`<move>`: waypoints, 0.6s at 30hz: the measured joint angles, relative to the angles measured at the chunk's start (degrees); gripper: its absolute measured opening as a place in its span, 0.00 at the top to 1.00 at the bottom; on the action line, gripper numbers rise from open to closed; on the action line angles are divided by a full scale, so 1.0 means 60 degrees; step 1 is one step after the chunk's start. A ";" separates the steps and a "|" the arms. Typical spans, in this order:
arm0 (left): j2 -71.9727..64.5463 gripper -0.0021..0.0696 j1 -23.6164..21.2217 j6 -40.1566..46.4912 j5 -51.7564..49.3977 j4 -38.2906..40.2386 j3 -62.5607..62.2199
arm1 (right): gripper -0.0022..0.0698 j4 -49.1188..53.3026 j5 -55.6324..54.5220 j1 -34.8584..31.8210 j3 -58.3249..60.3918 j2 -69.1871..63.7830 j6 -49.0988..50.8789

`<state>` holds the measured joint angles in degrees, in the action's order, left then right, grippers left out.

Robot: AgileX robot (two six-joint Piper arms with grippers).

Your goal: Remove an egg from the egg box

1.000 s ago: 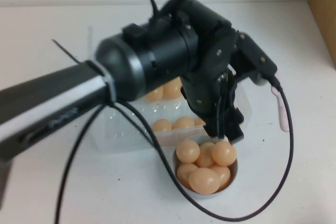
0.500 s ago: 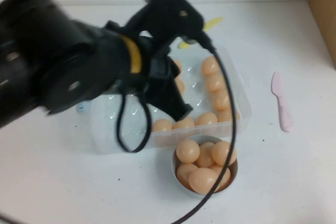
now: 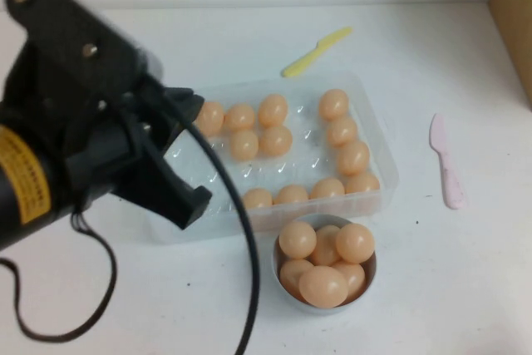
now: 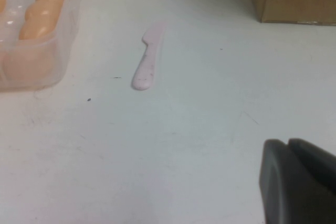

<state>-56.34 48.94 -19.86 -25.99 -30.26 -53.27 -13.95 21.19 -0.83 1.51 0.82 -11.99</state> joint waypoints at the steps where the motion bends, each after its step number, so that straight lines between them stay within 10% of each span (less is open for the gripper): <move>1: 0.0141 0.97 0.0000 -0.0140 0.0000 -0.0091 0.0116 | 0.99 0.0000 0.0000 0.0000 0.0000 0.0000 0.0000; 18: 0.0383 0.97 0.0000 -0.0490 -0.1843 -0.0163 0.0434 | 0.99 0.0000 0.0000 0.0000 0.0000 0.0000 0.0000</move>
<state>-54.04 48.94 -22.80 -37.05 -31.24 -50.67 -13.95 21.19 -0.83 1.51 0.82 -11.99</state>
